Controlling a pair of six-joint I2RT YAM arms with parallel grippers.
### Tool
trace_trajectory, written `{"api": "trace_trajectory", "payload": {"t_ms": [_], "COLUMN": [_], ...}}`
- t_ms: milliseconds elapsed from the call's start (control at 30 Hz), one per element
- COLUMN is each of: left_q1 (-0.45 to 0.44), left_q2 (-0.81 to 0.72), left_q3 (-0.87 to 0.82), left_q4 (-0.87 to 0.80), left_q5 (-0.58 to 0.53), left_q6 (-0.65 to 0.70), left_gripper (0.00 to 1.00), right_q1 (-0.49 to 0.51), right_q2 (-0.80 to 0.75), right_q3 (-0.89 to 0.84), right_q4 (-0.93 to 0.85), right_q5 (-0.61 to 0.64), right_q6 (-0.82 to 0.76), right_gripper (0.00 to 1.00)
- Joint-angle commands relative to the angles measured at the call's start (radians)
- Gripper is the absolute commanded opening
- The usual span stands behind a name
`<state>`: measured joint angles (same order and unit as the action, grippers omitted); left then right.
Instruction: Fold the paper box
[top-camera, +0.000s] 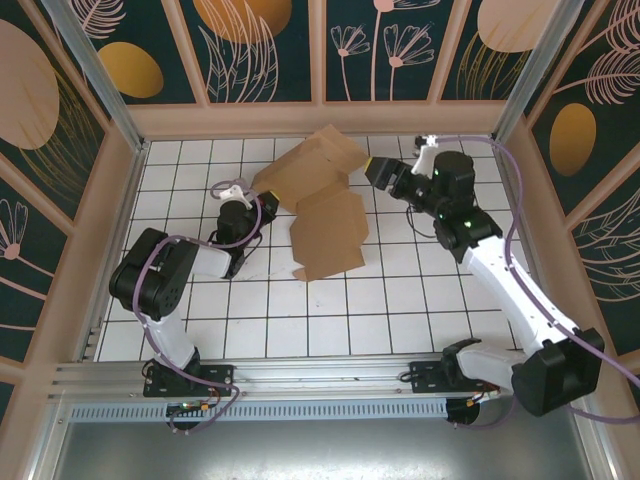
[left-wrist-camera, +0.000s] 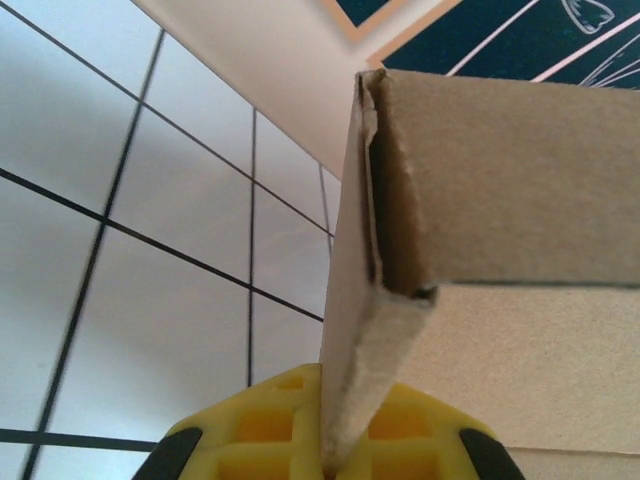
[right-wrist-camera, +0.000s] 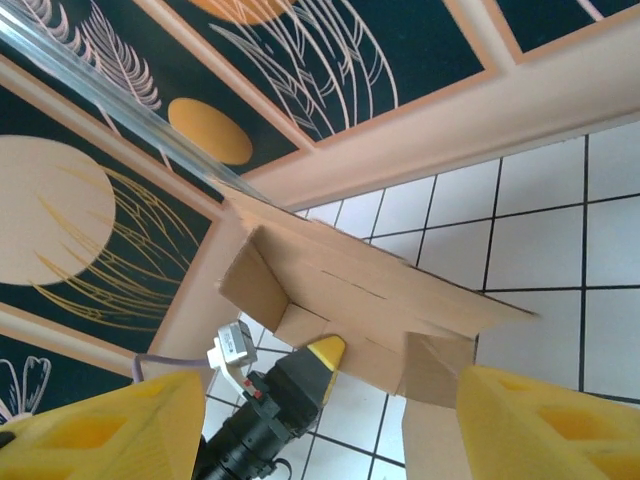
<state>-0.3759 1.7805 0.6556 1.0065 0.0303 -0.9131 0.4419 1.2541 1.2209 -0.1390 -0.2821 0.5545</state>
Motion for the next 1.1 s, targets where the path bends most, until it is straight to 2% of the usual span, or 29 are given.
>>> {"api": "trace_trajectory", "payload": {"t_ms": [0,167,433,767,1000,1067], "left_q1": [-0.003,-0.003,-0.003,-0.003,-0.004,-0.003], "left_q2": [-0.055,-0.061,-0.123,-0.139,-0.138,-0.138], "left_q3": [-0.012,-0.03,-0.061,-0.083,-0.084,-0.084], "left_q4": [-0.011,-0.019,-0.038,-0.032,-0.036,-0.036], "left_q5": [-0.068,-0.112,-0.174,-0.179,-0.179,-0.179], "left_q6": [0.057,0.097,0.168,0.193,0.192,0.193], "left_gripper": [0.0,0.0,0.0,0.0,0.0,0.0], "right_q1": [0.079,0.199,0.246,0.248,0.247,0.247], "right_q2": [0.089,0.248,0.453,0.557,0.584,0.591], "right_q3": [0.166,0.407,0.615,0.665,0.662,0.666], "right_q4": [-0.163,-0.271,-0.36,-0.381,-0.385,-0.385], "right_q5": [0.119,0.24,0.232,0.192,0.176,0.17], "right_q6": [-0.068,-0.14,-0.126,-0.109,-0.108,-0.105], "right_gripper": [0.67,0.64,0.59,0.45,0.41,0.34]}}
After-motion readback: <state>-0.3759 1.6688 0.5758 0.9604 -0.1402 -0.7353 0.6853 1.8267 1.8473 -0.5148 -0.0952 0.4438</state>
